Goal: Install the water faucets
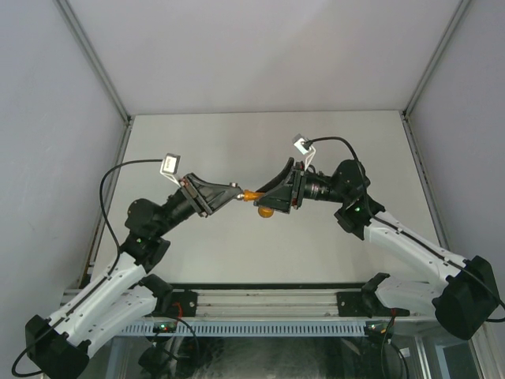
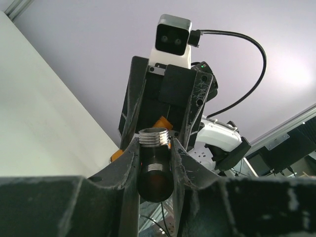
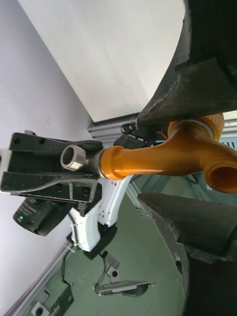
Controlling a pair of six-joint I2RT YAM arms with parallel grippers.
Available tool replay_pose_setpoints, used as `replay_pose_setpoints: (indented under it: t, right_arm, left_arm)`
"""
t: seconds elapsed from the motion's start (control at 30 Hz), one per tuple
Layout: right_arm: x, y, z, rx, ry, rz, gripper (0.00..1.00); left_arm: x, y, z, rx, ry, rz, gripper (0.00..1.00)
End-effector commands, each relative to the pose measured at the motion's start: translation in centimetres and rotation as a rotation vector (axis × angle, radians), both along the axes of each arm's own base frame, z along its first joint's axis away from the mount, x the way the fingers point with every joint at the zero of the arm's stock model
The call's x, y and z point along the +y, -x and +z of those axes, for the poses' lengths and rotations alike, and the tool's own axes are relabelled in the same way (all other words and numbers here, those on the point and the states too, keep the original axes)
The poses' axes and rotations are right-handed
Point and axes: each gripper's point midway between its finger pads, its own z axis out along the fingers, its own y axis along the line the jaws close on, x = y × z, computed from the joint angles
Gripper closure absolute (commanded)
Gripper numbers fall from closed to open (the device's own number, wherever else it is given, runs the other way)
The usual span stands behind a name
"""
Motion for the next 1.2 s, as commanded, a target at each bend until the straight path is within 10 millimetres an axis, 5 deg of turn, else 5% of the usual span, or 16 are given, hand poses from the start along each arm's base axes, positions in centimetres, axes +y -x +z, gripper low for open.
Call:
replay_pose_setpoints:
  t: [0.0,0.17,0.5,0.73,0.93,1.17]
  right_arm:
    - [-0.2,1.5,0.8,-0.035,-0.020,0.045,0.39]
    - [-0.7,1.9,0.4,-0.167,-0.015,0.037,0.36]
    - [-1.2,0.7,-0.6,-0.168,0.008,-0.061,0.75]
    - [-1.2,0.3,-0.8,-0.145,0.011,-0.085,0.92]
    - [-1.5,0.0,-1.3,-0.141,0.027,-0.115,1.00]
    - [-2.3,-0.8,-1.8,-0.141,0.039,-0.195,1.00]
  left_arm:
    - [0.5,1.0,2.3,-0.095,0.069,-0.006,1.00]
    - [0.5,1.1,2.4,-0.085,0.085,-0.011,1.00]
    - [0.5,0.8,2.2,-0.068,0.102,-0.012,1.00]
    - [0.2,0.0,1.3,-0.008,0.105,-0.007,0.99]
    - [0.0,-0.3,0.9,0.015,0.098,-0.009,0.60]
    - [-0.1,-0.5,0.7,0.021,0.044,0.002,0.47]
